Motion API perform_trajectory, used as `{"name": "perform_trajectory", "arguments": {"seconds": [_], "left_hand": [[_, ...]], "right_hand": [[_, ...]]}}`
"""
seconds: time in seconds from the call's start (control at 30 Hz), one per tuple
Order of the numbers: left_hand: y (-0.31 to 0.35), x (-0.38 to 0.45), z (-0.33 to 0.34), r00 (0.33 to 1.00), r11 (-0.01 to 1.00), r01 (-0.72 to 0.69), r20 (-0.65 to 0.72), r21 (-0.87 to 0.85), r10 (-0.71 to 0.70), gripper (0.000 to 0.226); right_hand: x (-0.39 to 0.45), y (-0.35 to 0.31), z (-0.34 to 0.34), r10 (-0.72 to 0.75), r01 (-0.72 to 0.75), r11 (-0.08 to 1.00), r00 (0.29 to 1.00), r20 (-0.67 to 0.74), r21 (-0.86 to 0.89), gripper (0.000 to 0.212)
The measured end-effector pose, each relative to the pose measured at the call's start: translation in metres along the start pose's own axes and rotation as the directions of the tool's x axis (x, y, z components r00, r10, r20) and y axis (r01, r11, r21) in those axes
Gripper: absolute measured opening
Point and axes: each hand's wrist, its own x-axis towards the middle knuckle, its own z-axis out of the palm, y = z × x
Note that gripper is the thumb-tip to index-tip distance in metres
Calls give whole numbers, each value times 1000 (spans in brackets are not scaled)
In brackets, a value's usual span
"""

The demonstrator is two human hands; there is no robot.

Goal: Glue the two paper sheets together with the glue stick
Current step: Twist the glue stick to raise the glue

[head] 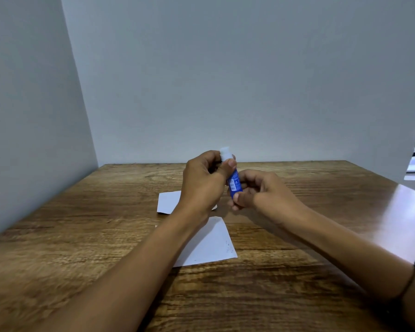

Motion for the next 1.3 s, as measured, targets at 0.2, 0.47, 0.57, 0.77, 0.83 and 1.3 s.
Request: {"name": "perform_trajectory", "arguments": {"seconds": [0.2,0.47,0.57,0.77,0.83,1.3], "left_hand": [[0,0,1,1000,1000,10,-4,-5,-10,19],[-1,1,-1,1000,1000,15,-19,-10,-15,18],[-2,0,0,1000,1000,11,-7,-3,-11,18],[-3,-1,0,1000,1000,-5,3,5,5,18],[-3,-1,-1,1000,1000,-8,2,18,8,19],[-1,-2,-1,1000,1000,-3,8,11,3,17]], "right_hand": [[2,6,-1,-10,8,997,1000,-16,-81,23],[1,5,2,-77,79,987,997,20,-139,21],[1,5,2,-105,100,979,994,-19,-179,17],[3,4,6,-16,16,1000,1000,-27,-14,22],[2,5,5,5,-5,999,1000,2,35,22],[3,6,7,-37,32,995,998,44,92,27]]}}
